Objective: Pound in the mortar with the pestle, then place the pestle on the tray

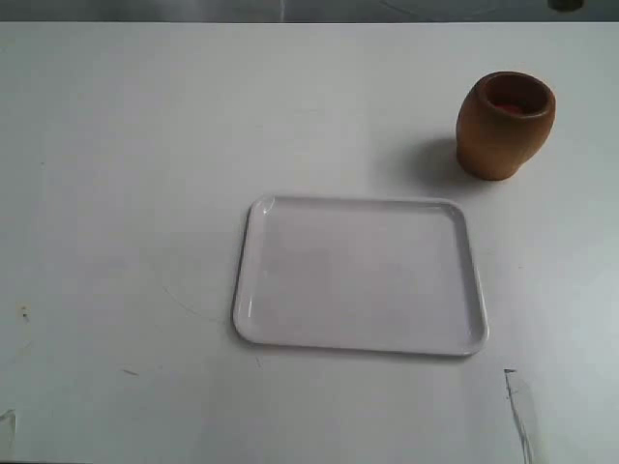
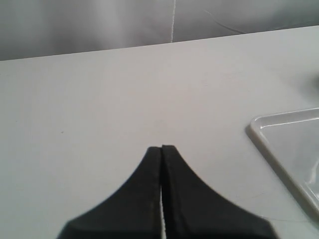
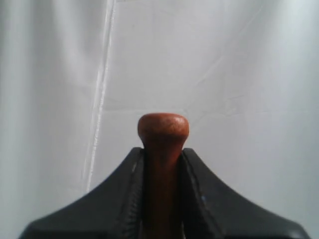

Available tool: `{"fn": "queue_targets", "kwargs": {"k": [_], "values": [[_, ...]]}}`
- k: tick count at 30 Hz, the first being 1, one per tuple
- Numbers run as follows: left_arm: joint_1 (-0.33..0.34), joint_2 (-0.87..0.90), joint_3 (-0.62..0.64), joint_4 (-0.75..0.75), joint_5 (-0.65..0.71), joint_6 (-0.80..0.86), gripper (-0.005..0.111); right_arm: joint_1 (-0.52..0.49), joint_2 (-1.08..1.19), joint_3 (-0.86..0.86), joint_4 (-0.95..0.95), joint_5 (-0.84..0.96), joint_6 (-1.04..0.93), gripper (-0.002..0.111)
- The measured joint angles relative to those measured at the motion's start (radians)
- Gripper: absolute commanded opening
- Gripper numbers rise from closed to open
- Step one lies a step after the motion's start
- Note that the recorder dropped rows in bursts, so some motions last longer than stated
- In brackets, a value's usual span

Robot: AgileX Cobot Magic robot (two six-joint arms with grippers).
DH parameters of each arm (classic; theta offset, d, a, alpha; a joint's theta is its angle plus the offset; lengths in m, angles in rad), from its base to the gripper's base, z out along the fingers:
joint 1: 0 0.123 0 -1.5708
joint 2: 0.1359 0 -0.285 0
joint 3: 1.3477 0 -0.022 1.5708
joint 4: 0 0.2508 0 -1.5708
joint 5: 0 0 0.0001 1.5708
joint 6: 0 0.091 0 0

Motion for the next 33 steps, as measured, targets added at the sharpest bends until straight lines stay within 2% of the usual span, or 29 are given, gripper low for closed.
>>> {"fn": "queue_targets", "kwargs": {"k": [6,19,27,33], "values": [[0.0,0.0,0.0,0.0,0.0,0.0,0.0,0.0,0.038,0.0,-0.002,-0.005,0.001,0.0],[0.0,0.0,0.0,0.0,0.0,0.0,0.0,0.0,0.406,-0.002,0.025,-0.012,-0.006,0.0],[0.0,0.0,0.0,0.0,0.0,0.0,0.0,0.0,0.371,-0.001,0.033,0.004,-0.026,0.0],[0.0,0.0,0.0,0.0,0.0,0.0,0.0,0.0,0.141,0.0,-0.006,0.021,-0.022,0.0]]}}
